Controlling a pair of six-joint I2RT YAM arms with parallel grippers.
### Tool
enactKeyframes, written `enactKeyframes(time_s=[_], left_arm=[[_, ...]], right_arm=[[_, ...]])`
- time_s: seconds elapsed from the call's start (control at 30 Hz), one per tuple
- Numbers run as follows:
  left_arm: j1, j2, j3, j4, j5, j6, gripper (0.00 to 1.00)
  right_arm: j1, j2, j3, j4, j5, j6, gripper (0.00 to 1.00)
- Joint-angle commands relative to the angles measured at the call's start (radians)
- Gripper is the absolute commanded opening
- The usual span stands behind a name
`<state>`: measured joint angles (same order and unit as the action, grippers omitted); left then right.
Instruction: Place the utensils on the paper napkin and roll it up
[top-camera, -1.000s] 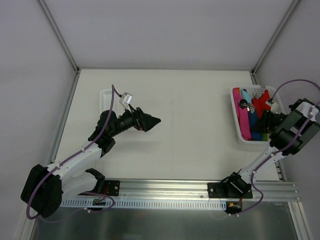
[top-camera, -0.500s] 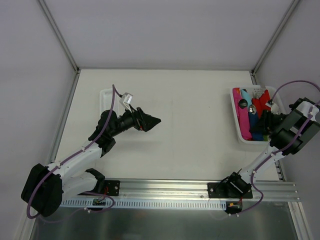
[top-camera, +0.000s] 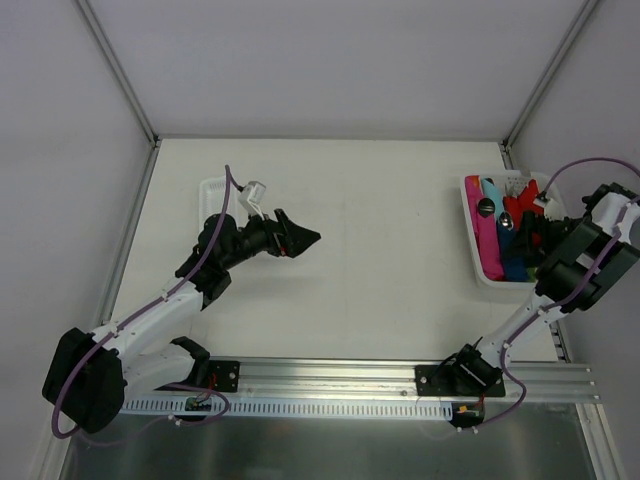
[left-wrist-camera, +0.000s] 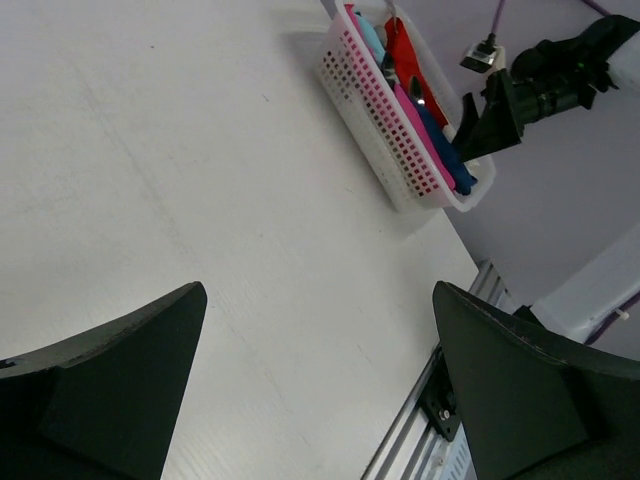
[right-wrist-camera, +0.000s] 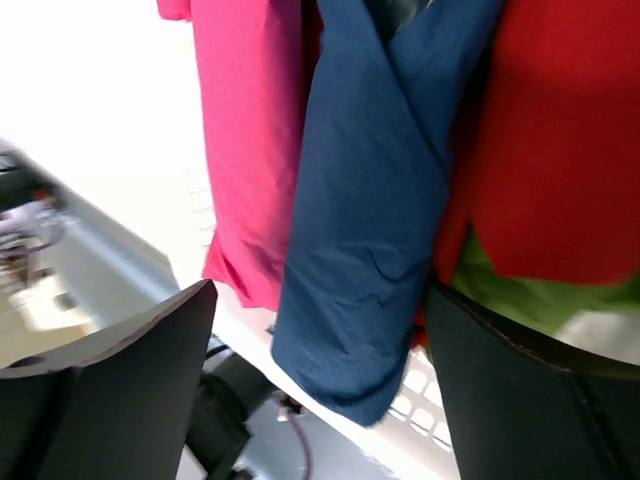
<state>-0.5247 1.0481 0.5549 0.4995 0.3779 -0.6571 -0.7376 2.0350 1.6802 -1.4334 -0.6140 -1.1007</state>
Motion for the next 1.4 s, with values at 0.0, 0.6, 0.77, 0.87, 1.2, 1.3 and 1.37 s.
enactKeyframes(time_s=[0.0,0.6,0.77,0.87,1.2,1.3,1.37], left_arm=[[-0.011,0.001,0.080,-0.120,-0.081,0.045,0.99],[0.167,-0.042,0.273,-0.614,-0.149,0.142,0.99],[0.181,-0.025,0.358,-0.748,-0.226,0.232,0.99],[0.186,0.024,0.396,-0.826,-0.244,0.251,0.99],[0.186,0.110,0.349,-0.852,-0.263,0.232,0.99],[0.186,0.116,0.318,-0.851,-0.281,0.218,0.99],[0.186,0.118,0.304,-0.848,-0.280,0.217,0.99]], right_arm=[[-0.005,-0.154,0.073,0.168,0.092,0.033,0.91],[0.370,-0.478,0.020,0.404,0.252,0.278,0.99],[0.579,-0.562,-0.105,0.562,0.209,0.551,0.99],[0.728,-0.605,-0.241,0.696,0.195,0.649,0.99],[1.156,-0.700,-0.663,1.088,0.261,0.840,0.99],[1.164,-0.690,-0.692,1.104,0.261,0.840,0.99],[1.164,-0.687,-0.697,1.104,0.266,0.837,0.99]])
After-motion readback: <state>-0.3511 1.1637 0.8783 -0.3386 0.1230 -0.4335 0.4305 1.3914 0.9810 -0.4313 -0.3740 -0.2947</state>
